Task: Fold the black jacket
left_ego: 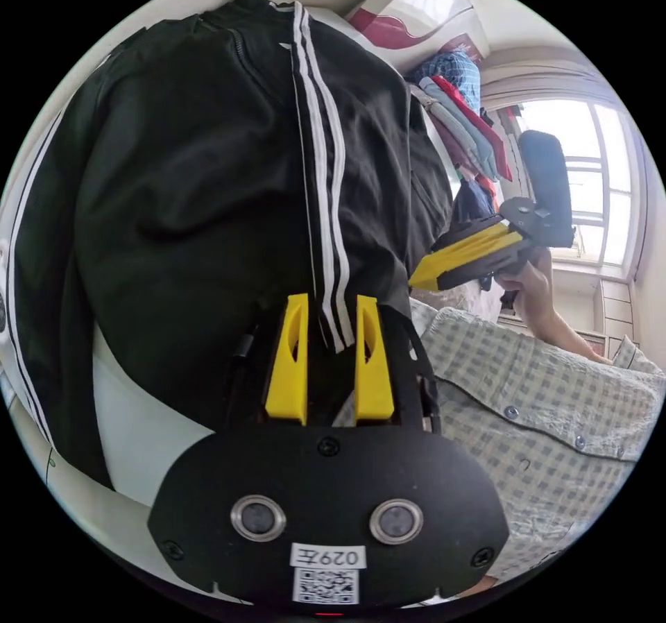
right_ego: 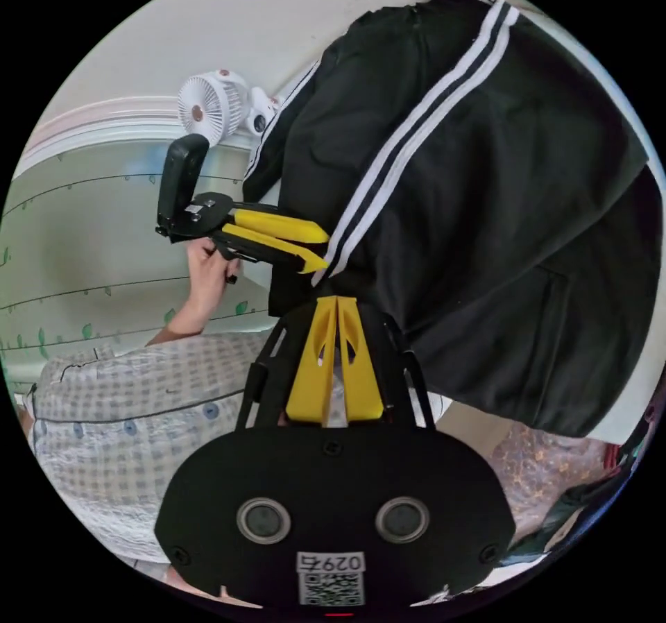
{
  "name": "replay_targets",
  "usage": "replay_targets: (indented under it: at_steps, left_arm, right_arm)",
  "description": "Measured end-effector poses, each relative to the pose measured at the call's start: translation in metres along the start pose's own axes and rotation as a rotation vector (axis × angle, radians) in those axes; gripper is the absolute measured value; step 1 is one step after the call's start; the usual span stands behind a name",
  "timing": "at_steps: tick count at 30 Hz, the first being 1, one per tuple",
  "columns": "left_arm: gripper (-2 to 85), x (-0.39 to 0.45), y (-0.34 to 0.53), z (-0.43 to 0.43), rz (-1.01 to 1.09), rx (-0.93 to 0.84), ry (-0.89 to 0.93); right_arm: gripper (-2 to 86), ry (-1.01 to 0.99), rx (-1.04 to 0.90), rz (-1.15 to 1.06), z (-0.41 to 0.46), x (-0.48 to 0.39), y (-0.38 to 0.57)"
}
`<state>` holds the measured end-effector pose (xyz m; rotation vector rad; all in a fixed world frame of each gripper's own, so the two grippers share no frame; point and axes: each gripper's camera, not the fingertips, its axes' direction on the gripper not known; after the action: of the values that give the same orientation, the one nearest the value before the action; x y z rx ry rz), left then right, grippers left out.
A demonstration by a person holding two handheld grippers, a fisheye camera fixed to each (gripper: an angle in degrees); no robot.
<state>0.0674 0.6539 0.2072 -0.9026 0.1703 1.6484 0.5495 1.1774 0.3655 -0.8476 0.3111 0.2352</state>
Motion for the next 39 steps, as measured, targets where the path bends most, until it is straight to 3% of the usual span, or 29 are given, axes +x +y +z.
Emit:
replay_targets:
  at_steps: [4, 6, 9, 13, 16, 17, 24, 31, 37, 39]
  left_arm:
    - [1.2, -0.007, -0.013, 0.014, 0.034, -0.092, -0.055]
    - [-0.2, -0.017, -0.014, 0.01, 0.003, -0.112, 0.025]
    - [-0.7, -0.022, -0.004, -0.021, 0.018, -0.025, 0.075]
    - [-0.2, -0.061, 0.008, -0.062, -0.123, 0.063, 0.065]
    - [3.3, -0.091, 0.002, -0.054, -0.113, -0.041, 0.35]
    - [4.2, -0.092, 0.005, -0.065, -0.113, 0.017, 0.375]
    - [2.4, -0.097, 0.011, -0.133, -0.209, 0.288, 0.108]
    - [-0.9, -0.14, -0.048, -0.094, -0.36, 0.014, -0.056]
    - [-1.0, -0.138, -0.009, -0.06, -0.514, 0.084, 0.155]
    - [-1.0, -0.126, 0.003, -0.059, -0.56, 0.06, 0.065]
  right_arm:
    - [-0.5, 0.205, -0.227, 0.005, 0.045, 0.0, -0.019]
    - [-0.5, 0.219, -0.221, -0.005, 0.038, -0.003, -0.016]
    - [-0.5, 0.301, -0.122, -0.005, 0.001, -0.002, -0.003]
    - [-0.5, 0.363, -0.011, 0.16, -0.06, 0.043, 0.006]
    - [-0.4, 0.275, 0.095, 0.227, -0.104, 0.072, 0.002]
    - [-0.4, 0.271, 0.15, 0.244, -0.124, 0.078, -0.001]
    - [-0.4, 0.339, 0.258, 0.286, -0.198, 0.111, -0.059]
    - [-0.4, 0.536, 0.038, 0.163, -0.198, 0.119, -0.145]
    - [-0.4, 0.63, 0.063, 0.252, -0.231, 0.144, -0.152]
    - [-0.4, 0.648, 0.117, 0.229, -0.248, 0.142, -0.149]
